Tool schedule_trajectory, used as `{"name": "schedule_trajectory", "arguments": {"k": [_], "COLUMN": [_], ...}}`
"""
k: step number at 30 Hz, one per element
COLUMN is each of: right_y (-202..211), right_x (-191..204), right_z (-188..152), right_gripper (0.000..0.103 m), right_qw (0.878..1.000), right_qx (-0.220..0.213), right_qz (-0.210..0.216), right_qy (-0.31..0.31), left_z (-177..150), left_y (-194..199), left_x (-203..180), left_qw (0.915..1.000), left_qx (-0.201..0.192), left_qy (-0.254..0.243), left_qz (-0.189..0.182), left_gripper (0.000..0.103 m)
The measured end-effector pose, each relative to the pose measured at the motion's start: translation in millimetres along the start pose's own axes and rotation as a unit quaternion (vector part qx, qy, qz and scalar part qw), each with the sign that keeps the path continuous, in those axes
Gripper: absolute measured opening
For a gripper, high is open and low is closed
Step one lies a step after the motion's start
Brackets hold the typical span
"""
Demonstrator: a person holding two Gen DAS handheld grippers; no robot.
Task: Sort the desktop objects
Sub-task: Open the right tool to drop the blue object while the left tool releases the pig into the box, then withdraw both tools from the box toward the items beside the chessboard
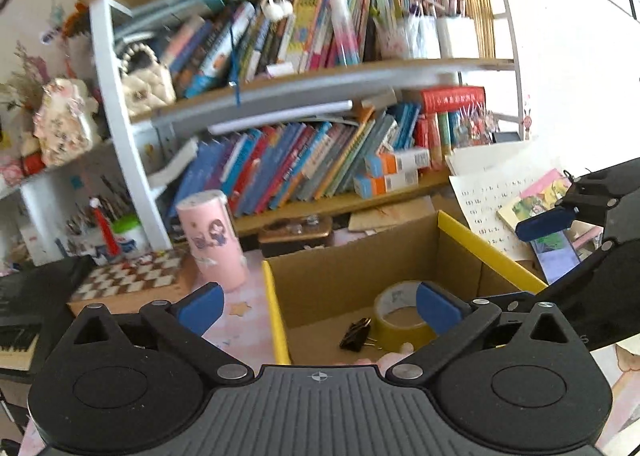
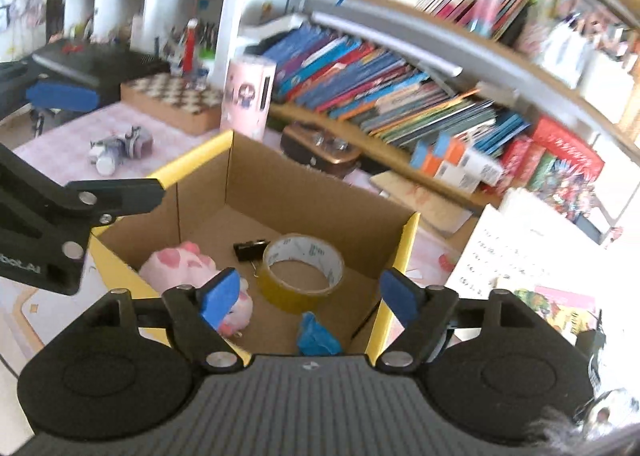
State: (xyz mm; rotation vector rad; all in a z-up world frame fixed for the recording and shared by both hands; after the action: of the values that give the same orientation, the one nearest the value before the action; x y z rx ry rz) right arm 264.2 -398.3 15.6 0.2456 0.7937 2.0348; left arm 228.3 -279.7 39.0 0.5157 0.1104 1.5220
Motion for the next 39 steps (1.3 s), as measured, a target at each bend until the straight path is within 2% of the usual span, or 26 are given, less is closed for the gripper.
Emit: {"name": "schedule_trajectory", "arguments": {"k": [5,10,18,22,25,28,32,39], "right_y": [24.3,43.5,49.6,54.3,56.2,55.5,48.9,30.2], "right_x": [11.7,31.2,66.4,92.5,113.4,134.5,168.5,225.0], "right_z": [-13.1,-36.5,-81.5,-92.9,-94.7,-90.9,-86.9,-71.5], "right_gripper": [0.078,0.082,0.082,0.082,0.082,0.083,0.083,0.084], "right_qw": [0.998,0.995,0.983,0.977,0.972,0.970,0.970,0.973], "right_qx": [-0.036,-0.053,-0.018,-0.006,-0.001,0.004,0.019,0.035], "right_qz": [-0.033,-0.056,-0.077,-0.092,-0.108,-0.115,-0.114,-0.104], "right_qy": [-0.027,-0.071,-0.163,-0.195,-0.207,-0.214,-0.214,-0.203], "left_z": [-11.6,-35.1,-69.2,-88.0,-100.7,-115.5,-135.6,-162.8], "left_y": [32.0,53.3,72.6,77.0,79.4,82.3,78.8,76.8], "left_x": [11.7,28.7,47.9,62.2,75.7,90.6,111.7,161.9], "left_qw": [0.9997,0.9992,0.9995,0.9996,0.9993,0.9982,0.9955,0.9920], "left_qx": [-0.015,-0.002,0.012,0.027,0.037,0.054,0.084,0.110], "left_qy": [0.005,0.025,0.013,0.010,0.002,0.015,0.021,0.041], "left_qz": [0.019,0.031,0.025,0.003,-0.006,-0.020,-0.039,-0.048], "left_gripper": [0.103,0.103,0.103,0.103,0.103,0.103,0.103,0.103]}}
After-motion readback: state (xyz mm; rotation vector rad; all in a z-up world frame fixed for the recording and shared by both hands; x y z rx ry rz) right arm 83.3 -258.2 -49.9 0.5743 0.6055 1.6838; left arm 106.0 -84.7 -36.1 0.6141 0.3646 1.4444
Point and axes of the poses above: each gripper's, at about its wrist camera, not at the fingertips, and y roughly against the way its jaws point, x to its left, z to its top, the point moved 10 cm from there along -y, roughly the way its jaws point, and after that the axes turned 8 degrees about z, right-handed, at the moved point
